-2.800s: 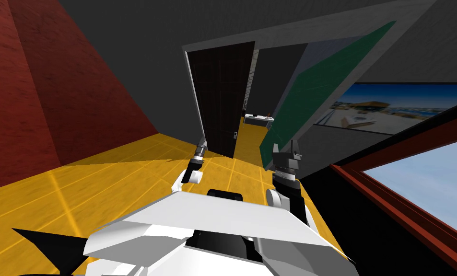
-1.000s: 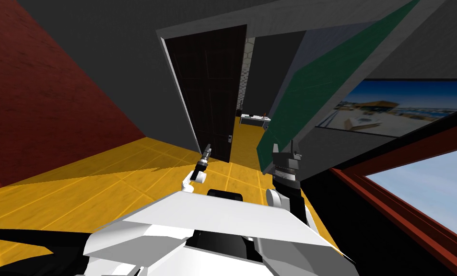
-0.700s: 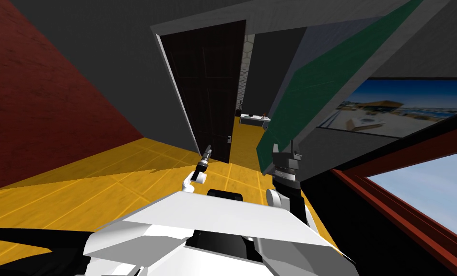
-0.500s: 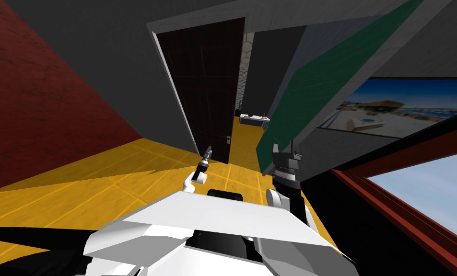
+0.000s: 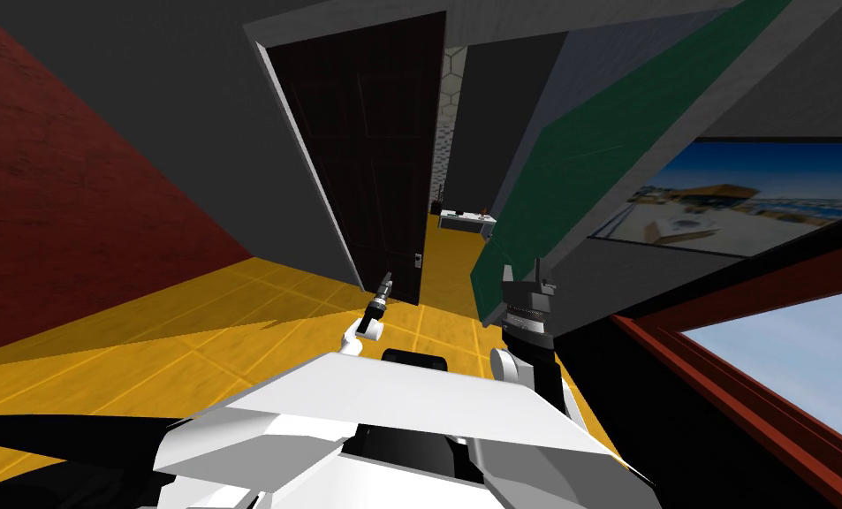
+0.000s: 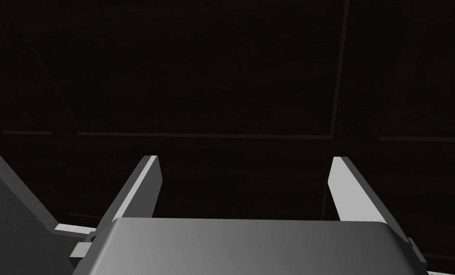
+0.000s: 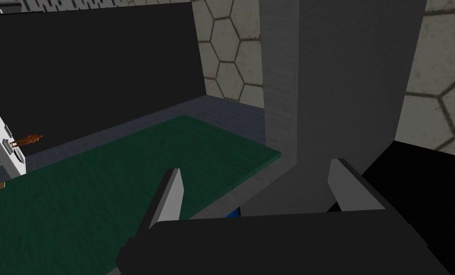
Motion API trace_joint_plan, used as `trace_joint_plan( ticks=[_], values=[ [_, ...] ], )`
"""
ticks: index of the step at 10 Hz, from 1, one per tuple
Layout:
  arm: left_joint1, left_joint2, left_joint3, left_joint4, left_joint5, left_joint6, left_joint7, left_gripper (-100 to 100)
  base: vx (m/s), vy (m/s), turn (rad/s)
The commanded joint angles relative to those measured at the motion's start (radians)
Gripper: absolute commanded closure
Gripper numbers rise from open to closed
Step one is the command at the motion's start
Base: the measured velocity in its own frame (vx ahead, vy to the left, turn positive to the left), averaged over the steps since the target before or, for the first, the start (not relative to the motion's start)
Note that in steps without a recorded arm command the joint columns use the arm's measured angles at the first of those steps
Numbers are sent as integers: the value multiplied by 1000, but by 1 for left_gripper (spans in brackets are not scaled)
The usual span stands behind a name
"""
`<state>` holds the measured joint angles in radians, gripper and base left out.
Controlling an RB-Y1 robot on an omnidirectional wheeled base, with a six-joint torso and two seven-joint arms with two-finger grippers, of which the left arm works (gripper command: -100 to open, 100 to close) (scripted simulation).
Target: Push the door open
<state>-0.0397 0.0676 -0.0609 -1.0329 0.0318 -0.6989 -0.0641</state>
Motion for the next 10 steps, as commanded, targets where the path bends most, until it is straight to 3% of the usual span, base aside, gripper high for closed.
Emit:
trace_joint_plan(
  ticks=[1,6,7,10],
  values=[
    [-15,-4,-1,43,4,-10,1,-100,95,-24,-33],
    [-65,-20,-3,174,16,-43,6,-100,109,-18,-27],
    [-65,-20,-3,175,16,-43,6,-100,57,-5,-12],
    [-91,-30,-4,244,22,-60,9,-100,72,-14,-21]
  ],
)
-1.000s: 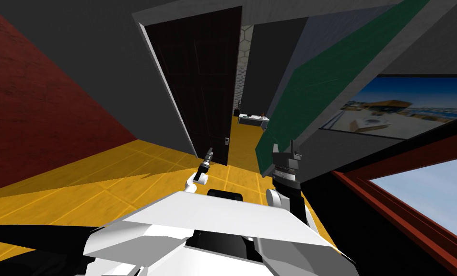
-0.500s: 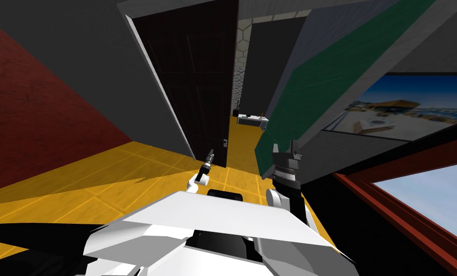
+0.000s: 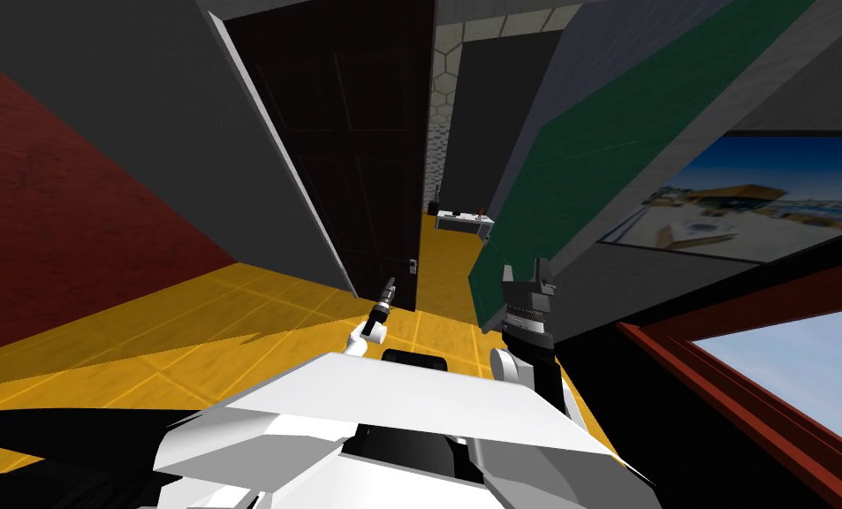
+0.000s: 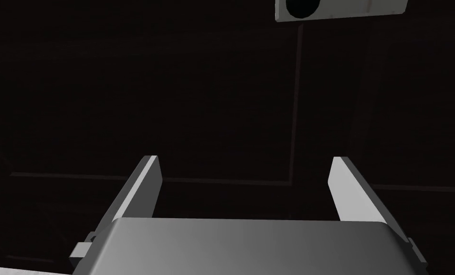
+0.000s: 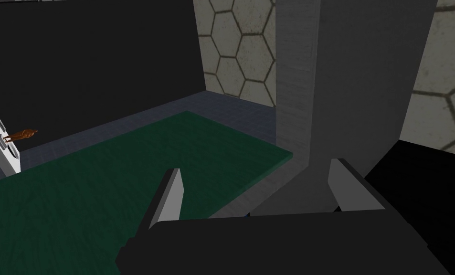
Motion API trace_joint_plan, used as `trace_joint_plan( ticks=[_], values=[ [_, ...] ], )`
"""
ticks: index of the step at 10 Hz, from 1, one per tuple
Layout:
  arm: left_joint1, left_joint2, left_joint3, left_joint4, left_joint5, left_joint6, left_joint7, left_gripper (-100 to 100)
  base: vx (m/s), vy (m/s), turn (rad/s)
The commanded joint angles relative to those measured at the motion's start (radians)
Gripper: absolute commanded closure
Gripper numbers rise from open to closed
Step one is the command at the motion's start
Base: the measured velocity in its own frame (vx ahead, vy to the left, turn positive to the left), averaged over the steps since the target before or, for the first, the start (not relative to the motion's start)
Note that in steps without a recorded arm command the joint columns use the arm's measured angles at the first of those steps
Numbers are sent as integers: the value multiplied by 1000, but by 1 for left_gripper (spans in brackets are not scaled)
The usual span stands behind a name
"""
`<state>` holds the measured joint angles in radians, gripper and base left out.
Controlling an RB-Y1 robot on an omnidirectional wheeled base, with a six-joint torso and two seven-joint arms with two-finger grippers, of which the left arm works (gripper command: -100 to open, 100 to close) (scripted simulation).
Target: Push the door open
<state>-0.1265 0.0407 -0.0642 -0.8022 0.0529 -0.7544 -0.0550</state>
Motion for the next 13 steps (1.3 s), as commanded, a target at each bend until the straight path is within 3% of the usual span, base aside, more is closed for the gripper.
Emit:
trace_joint_plan(
  ticks=[1,5,10,12,13],
  values=[
    [-12,-7,-1,36,3,-10,0,-100,104,-10,-29],
    [-42,-22,-2,115,10,-29,3,-100,91,-12,-21],
    [-91,-54,-3,246,22,-61,8,-100,123,-13,-29],
    [-84,-54,-4,230,21,-54,6,-100,63,3,-2],
    [-86,-27,-1,235,22,-55,7,-100,111,-25,-34]
  ],
)
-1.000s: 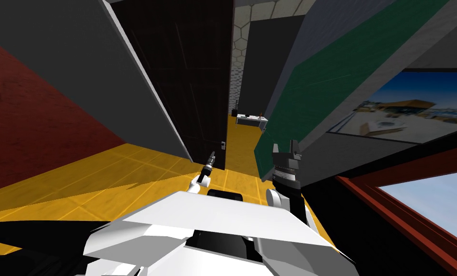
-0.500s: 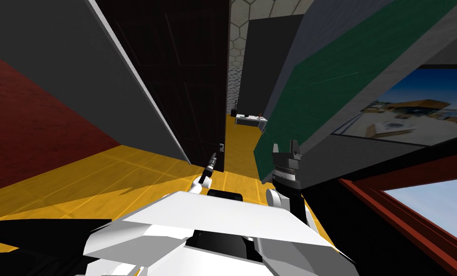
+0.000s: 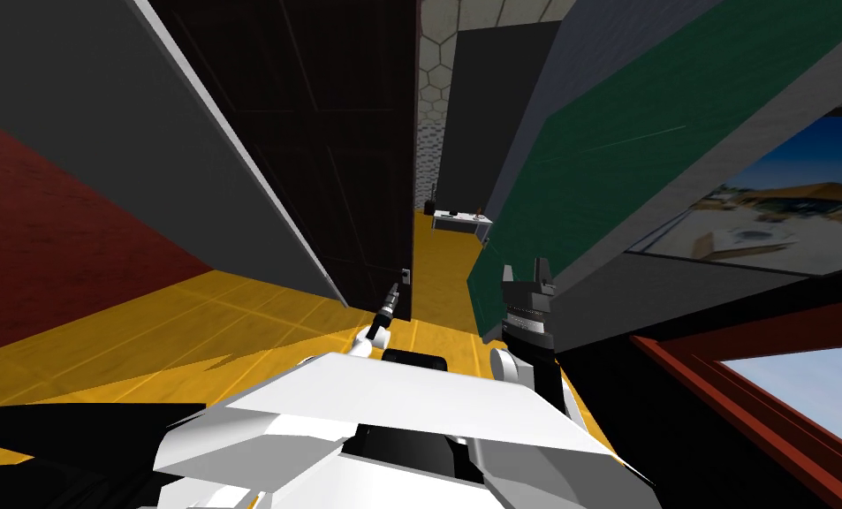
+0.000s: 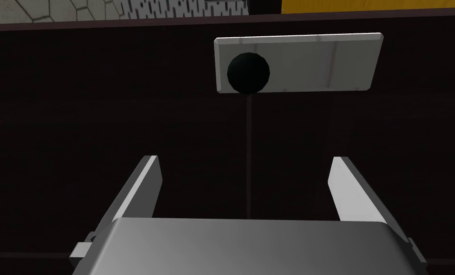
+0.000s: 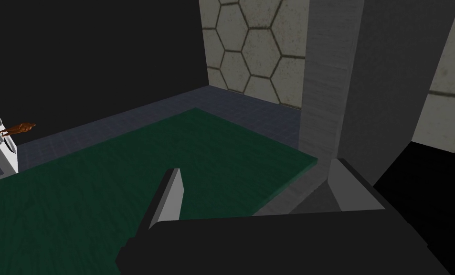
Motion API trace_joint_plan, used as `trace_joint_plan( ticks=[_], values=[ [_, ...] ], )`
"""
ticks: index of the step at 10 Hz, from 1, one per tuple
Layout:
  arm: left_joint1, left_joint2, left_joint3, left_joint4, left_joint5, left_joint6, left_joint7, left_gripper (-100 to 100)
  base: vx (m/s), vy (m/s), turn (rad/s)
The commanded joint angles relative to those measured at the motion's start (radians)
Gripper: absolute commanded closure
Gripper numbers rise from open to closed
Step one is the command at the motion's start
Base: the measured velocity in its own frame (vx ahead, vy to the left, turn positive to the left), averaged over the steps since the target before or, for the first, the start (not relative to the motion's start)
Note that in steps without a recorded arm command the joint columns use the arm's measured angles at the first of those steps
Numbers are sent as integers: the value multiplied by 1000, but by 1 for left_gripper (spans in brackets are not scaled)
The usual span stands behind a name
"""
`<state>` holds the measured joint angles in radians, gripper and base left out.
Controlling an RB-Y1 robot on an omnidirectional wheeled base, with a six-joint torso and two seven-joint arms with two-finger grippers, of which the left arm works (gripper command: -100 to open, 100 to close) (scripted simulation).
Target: Push the door open
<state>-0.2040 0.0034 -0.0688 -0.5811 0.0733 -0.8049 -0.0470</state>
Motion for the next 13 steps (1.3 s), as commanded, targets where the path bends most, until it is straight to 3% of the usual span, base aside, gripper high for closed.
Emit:
trace_joint_plan(
  ticks=[1,4,7,8,9,10,13],
  values=[
    [-9,19,5,15,2,-5,-1,-100,177,-32,-21],
    [-11,29,10,19,4,-4,-2,-100,164,-9,-19],
    [-13,11,15,23,7,-3,-2,-100,208,-25,-22],
    [-14,-6,17,24,8,-3,-3,-100,188,-19,-25],
    [-5,3,15,9,6,2,-3,-100,76,-5,11],
    [-5,3,15,9,6,2,-3,100,-16,-2,-7],
    [-5,3,15,9,6,2,-3,100,-18,2,-4]
  ],
)
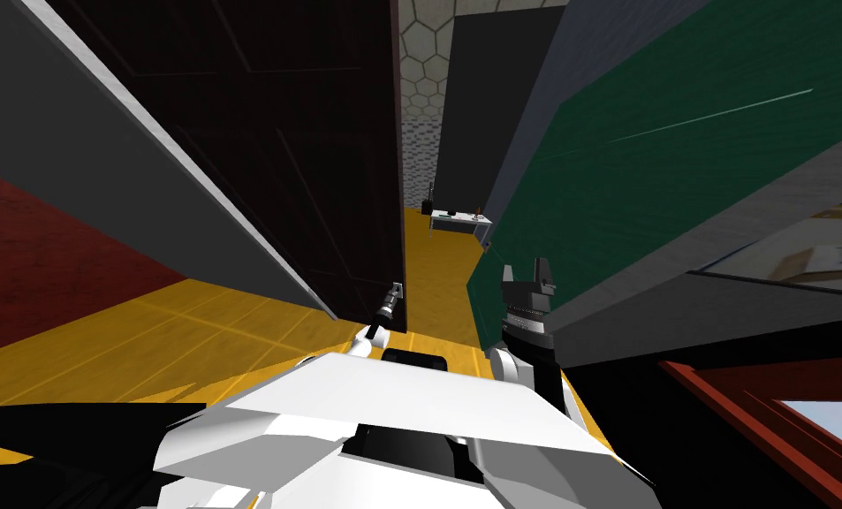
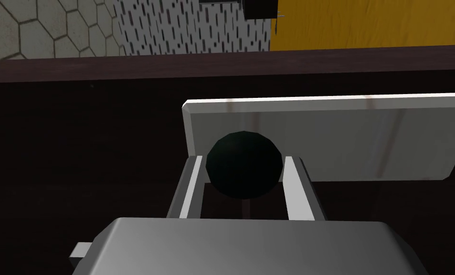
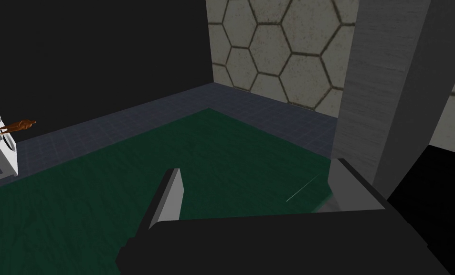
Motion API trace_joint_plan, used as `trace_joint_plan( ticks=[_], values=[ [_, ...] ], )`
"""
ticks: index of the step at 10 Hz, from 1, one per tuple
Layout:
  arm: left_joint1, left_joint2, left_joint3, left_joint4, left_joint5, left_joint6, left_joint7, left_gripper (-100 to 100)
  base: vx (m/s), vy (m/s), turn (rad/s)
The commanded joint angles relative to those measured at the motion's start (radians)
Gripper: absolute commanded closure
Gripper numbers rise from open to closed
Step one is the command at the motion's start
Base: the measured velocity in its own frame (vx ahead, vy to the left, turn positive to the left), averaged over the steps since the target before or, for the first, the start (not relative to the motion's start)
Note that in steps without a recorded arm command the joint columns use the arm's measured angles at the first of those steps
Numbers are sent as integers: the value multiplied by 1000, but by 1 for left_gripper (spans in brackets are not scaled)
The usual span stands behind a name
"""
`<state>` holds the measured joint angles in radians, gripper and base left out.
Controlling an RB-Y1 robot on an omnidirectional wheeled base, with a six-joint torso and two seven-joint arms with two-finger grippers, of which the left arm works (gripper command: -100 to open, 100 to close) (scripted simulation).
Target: Push the door open
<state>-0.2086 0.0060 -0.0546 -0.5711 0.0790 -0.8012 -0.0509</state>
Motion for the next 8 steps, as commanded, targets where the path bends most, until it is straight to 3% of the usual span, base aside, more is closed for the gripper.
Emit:
trace_joint_plan(
  ticks=[1,2,3,6,7,8],
  values=[
    [0,0,0,-1,0,-2,1,100,-7,0,2],
    [0,0,0,-1,0,-2,1,100,0,0,0],
    [2,18,13,2,8,0,-4,100,86,-17,21],
    [2,21,16,2,9,-1,-5,100,103,-48,18],
    [2,37,32,2,18,-2,-9,100,121,-43,3],
    [2,40,36,3,20,-2,-11,100,172,-66,49]
  ],
)
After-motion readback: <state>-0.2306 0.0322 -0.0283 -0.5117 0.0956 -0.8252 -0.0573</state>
